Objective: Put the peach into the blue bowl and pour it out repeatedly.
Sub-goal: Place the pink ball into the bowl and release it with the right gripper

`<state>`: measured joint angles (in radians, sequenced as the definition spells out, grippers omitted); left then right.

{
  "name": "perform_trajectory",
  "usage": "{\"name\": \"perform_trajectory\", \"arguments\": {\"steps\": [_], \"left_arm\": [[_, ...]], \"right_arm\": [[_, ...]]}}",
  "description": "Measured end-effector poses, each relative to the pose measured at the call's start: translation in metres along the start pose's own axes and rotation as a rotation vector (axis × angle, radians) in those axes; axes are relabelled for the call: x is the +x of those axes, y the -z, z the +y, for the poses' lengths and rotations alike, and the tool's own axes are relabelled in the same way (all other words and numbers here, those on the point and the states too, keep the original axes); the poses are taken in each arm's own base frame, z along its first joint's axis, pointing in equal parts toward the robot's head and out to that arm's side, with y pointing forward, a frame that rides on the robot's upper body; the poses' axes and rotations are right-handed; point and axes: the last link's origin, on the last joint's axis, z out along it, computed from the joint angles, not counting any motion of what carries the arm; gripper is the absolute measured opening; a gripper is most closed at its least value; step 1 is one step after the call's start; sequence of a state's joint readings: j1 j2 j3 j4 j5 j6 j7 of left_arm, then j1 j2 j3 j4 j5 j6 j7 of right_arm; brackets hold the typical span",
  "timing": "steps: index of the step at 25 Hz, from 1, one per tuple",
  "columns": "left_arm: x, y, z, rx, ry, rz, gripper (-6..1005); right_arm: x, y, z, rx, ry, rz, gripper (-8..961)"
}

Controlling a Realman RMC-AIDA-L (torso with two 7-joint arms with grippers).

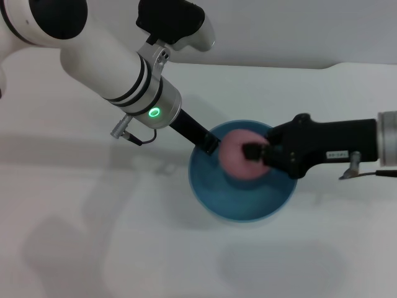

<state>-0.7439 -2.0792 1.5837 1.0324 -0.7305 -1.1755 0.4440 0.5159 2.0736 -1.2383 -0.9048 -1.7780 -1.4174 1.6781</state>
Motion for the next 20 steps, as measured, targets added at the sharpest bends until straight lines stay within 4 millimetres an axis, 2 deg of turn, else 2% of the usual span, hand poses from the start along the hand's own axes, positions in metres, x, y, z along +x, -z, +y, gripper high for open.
{"name": "perform_trajectory", "arguments": {"steps": [5,10,20], "left_arm": [[-0.0016,-0.0003,0.0004,-0.004,0.003,-0.006,-1],[-0.0016,0.0001,0.0003,-0.005,0.002,-0.008,-1],[-0.0031,-0.0001,0.0004,-0.006,0.000,-0.021,0]], "right_arm": [[0.0054,-0.0091,0.0010,0.027,0.026,0.097,71],[0.0051,-0.0111,0.0002,0.038,0.004,0.123,261],[0.0034,-0.0103,-0.0021,0.050,-0.016,0.165,358]]}}
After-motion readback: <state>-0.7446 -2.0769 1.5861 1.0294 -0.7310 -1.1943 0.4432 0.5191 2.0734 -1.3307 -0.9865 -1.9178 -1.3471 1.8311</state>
